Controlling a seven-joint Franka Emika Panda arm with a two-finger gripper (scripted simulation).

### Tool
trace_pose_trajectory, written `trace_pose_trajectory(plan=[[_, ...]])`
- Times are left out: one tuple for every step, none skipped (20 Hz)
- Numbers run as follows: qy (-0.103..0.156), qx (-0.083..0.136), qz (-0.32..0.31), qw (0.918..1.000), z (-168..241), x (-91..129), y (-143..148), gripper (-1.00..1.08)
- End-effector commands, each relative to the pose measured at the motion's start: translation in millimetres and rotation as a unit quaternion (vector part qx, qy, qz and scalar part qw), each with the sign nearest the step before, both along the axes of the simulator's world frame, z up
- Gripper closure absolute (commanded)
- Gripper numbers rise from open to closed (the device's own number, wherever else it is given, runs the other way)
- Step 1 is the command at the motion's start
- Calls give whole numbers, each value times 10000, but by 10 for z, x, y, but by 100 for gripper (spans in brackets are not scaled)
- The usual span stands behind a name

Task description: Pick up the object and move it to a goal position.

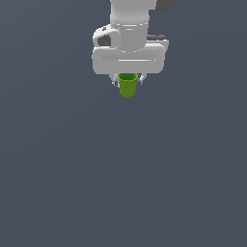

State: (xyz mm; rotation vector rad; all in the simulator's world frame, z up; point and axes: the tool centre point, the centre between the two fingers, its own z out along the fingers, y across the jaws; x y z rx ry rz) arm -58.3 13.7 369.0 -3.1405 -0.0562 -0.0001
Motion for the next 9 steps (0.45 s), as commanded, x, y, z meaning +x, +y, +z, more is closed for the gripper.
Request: trace_pose_trajectory(plan=[[1,0,1,10000,104,-20,-14,108],[1,0,1,10000,130,-23,-18,108],[1,0,1,10000,151,-26,-21,108],[1,0,1,10000,166,-27,-24,108],[0,-3,0,10000,175,-27,-24,108],[0,-3,0,10000,179,-25,-25,108],[0,-3,0,10000,177,-21,-25,108],[0,-3,0,10000,171,-17,-24,108],[0,-3,0,10000,168,-16,-23,108]])
